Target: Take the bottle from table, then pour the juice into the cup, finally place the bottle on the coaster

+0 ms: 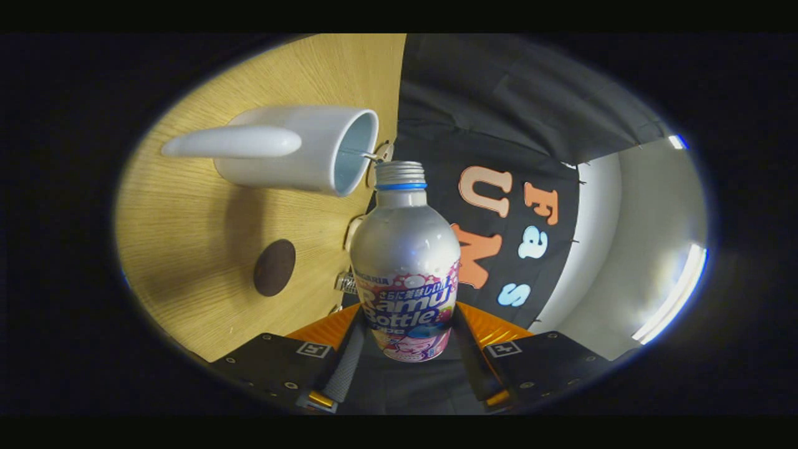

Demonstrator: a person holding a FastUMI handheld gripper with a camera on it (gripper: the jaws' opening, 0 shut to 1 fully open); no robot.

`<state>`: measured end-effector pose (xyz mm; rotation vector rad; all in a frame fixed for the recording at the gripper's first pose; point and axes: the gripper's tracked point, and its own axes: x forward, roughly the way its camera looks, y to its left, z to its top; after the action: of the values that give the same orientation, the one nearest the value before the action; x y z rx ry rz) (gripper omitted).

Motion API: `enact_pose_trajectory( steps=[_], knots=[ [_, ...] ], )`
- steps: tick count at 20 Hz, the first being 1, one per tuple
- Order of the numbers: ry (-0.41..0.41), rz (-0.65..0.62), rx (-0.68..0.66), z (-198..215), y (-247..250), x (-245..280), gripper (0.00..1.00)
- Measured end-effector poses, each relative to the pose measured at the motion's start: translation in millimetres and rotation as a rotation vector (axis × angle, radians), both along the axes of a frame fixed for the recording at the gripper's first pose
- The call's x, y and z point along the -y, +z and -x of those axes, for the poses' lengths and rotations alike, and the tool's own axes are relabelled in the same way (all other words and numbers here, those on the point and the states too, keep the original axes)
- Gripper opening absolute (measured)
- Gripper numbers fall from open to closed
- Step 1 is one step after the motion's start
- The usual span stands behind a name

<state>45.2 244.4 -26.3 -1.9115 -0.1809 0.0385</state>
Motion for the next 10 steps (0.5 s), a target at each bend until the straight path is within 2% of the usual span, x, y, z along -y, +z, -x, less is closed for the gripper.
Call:
enact_pose_trajectory(
  steps=[10],
  knots=[
    [-0.008, 0.029, -0.001, -5.3, 4.3, 0.3, 0.74]
  ],
)
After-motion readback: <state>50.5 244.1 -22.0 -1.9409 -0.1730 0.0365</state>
